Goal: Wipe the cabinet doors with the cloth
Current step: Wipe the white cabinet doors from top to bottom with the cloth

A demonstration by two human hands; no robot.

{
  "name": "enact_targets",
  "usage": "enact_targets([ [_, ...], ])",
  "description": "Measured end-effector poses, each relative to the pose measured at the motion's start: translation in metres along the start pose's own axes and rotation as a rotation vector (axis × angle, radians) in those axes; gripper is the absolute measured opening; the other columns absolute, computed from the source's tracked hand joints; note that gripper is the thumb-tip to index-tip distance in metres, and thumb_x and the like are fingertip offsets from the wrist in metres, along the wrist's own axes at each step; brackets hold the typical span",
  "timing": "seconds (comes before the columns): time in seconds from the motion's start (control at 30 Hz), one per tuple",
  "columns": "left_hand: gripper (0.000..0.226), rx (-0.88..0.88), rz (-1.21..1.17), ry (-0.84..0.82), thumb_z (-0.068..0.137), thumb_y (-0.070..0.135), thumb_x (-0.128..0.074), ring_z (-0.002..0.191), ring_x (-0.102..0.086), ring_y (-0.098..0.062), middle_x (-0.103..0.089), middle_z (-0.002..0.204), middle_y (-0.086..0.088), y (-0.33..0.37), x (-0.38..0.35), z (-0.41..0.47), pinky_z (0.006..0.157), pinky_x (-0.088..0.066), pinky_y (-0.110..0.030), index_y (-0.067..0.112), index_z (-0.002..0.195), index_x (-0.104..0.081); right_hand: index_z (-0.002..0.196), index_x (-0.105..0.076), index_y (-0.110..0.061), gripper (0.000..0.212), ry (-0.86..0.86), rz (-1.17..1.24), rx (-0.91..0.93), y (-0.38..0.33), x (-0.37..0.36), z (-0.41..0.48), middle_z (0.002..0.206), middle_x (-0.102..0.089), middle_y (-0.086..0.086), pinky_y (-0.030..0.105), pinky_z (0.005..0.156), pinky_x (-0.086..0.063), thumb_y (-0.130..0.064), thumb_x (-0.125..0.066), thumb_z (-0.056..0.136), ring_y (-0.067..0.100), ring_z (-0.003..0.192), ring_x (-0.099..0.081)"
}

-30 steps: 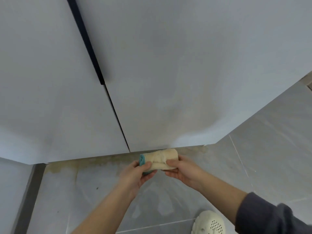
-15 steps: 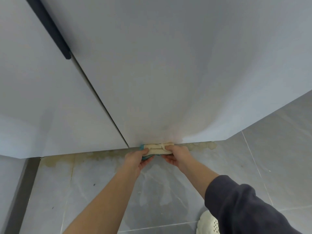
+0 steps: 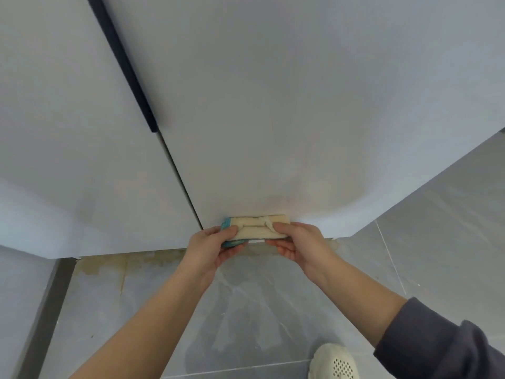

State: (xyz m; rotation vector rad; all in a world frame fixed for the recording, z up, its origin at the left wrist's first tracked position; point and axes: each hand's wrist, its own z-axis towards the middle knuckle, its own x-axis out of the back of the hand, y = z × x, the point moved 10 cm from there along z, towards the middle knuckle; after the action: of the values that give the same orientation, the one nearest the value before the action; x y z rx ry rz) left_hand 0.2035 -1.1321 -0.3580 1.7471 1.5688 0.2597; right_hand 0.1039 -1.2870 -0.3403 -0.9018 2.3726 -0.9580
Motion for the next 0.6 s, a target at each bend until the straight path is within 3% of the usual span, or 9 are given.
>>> enact_targets([
  [0.23,0.026,-0.137,0.009,-0.096,0.087,0.008,-0.067,0.078,-0.074,-0.026,-0.073,0.098,-0.02,0.068,-0.04,-0.067,0.063,-0.06,-0.023,-0.008,0.108,-0.064,0.101,-0.068,-0.005,0.013,-0.071,0.019,0.161,-0.08,-0.008,-0.07,0.091,-0.076,0.009,0.022,0.06,-0.05,-0.012,-0.064,0.092,0.021,0.082,-0.074],
  [0.6,0.036,-0.507,0.038,-0.273,0.075,0.021,-0.07,0.082,-0.074,-0.025,-0.075,0.093,-0.013,0.181,-0.104,-0.176,0.063,-0.056,-0.02,-0.002,0.103,-0.068,0.095,-0.069,-0.008,0.009,-0.15,0.105,0.442,-0.199,-0.025,-0.173,0.082,-0.074,0.005,0.019,0.056,-0.052,-0.013,-0.063,0.09,0.017,0.075,-0.072],
])
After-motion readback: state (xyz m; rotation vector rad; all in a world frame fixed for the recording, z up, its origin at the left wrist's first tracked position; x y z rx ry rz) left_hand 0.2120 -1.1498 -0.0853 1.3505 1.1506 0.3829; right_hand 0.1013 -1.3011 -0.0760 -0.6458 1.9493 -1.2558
